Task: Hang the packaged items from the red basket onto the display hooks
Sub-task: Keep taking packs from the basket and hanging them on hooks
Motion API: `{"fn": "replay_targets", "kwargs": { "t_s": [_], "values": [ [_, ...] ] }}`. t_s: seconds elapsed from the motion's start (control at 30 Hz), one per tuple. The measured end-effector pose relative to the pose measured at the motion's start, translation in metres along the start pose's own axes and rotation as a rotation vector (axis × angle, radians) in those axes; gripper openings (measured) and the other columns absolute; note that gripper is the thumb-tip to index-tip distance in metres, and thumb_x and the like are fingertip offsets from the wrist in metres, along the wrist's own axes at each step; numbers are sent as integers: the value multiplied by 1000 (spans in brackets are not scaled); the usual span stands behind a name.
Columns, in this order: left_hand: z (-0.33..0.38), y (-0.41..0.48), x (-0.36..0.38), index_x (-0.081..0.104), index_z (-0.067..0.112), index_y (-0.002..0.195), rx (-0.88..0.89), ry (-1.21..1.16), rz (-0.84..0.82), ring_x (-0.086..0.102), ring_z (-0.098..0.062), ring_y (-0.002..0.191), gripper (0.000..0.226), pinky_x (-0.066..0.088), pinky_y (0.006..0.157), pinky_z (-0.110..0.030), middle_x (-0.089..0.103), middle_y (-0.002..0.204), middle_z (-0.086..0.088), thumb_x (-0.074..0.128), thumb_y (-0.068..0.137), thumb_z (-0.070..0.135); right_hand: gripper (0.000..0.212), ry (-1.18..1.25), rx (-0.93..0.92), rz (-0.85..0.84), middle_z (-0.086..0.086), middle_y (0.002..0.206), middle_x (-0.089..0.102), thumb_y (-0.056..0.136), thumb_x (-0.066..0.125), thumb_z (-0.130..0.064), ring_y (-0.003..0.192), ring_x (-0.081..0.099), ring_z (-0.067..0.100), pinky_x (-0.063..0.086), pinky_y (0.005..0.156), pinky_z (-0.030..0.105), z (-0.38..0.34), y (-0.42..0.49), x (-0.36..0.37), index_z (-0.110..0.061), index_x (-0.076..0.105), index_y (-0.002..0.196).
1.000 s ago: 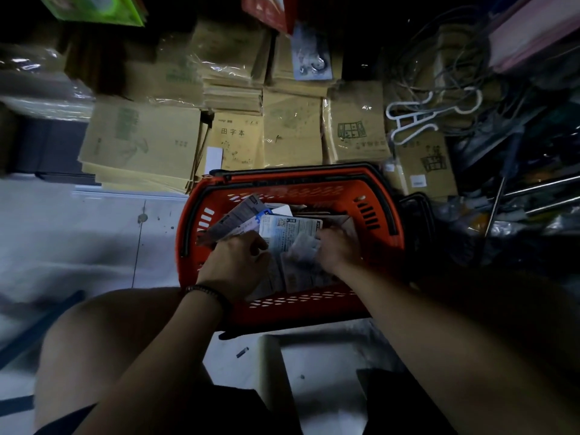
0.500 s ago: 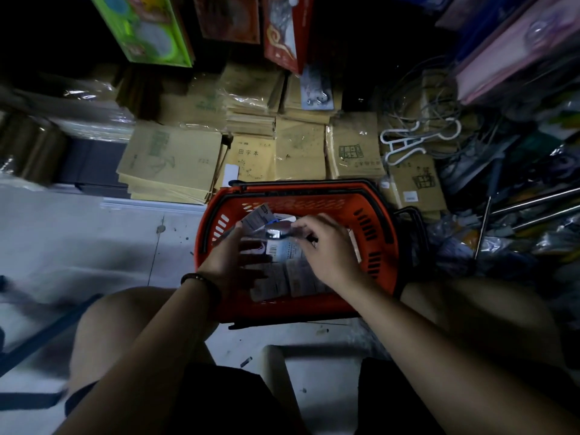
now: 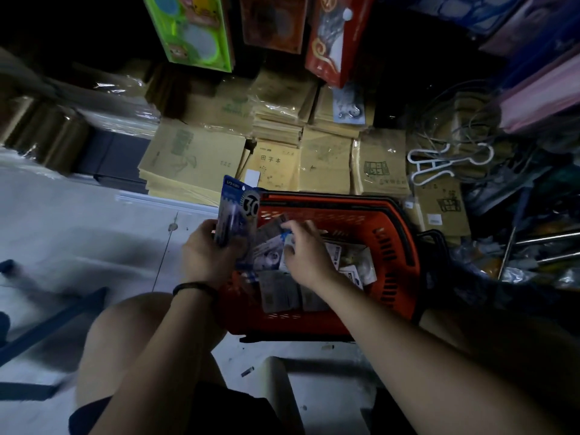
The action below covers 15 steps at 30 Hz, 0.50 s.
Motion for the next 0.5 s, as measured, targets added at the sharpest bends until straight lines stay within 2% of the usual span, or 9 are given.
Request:
{"fn": "replay_targets", "kwargs": {
  "t_s": [0.1,0.17,0.23,0.3,0.37,0.4,0.43,0.5],
  "values": [
    [4,-3,-13,60,26,99,25,20,135,57,-22,79,16,40,64,-30,56,79,11,74,93,30,70,-8,31,-228,12,153,48,91,66,7,138,50,33,38,92,27,-14,32,31,-19,46,154],
    [2,-1,-15,59,27,99,13,-29,178,53,-20,78,15,37,64,-30,52,76,17,73,95,30,78,-44,71,-310,15,159,46,92,65,6,143,48,35,39,97,28,-16,49,51,-19,37,161],
    [-1,3,-15,58,29,99,10,-46,187,55,-20,79,15,39,69,-31,53,77,18,73,95,31,75,-91,123,-345,17,158,47,94,63,1,145,46,36,42,103,33,-12,62,69,-20,36,160],
    [-6,8,-14,58,28,100,-6,-61,181,57,-16,75,16,40,64,-30,54,79,18,74,94,29,55,-124,147,-338,18,147,56,94,62,-3,138,53,36,43,94,35,-7,69,77,-20,50,146],
    [-8,11,-11,58,27,100,-14,-70,162,58,-6,76,17,42,60,-24,55,81,17,75,93,28,24,-122,136,-282,19,130,67,97,59,-8,124,62,36,42,85,33,-6,69,73,-18,62,119],
    [-6,11,-10,58,28,100,-14,-74,156,59,-7,77,18,43,61,-23,56,82,17,75,94,28,11,-103,129,-240,20,121,70,99,56,-12,116,65,35,42,81,32,-4,66,67,-20,63,102],
    [-6,11,-9,57,29,100,-17,-73,150,60,-10,79,19,44,61,-24,56,82,18,75,94,27,15,-78,140,-184,19,110,72,101,54,-15,108,68,35,40,76,30,3,61,63,-22,59,88],
    [-5,11,-7,56,28,100,-21,-63,141,60,-15,80,18,42,60,-23,55,81,18,74,95,25,25,-1,200,-41,8,87,68,105,54,-23,93,70,31,34,65,27,26,49,51,-26,53,80]
  ]
}}
Point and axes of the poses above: each hand's wrist, its own y-axis towards the middle knuckle, its own x-axis out of the palm, z = x × y, the point moved 9 cm from there along y, towards the middle knuckle
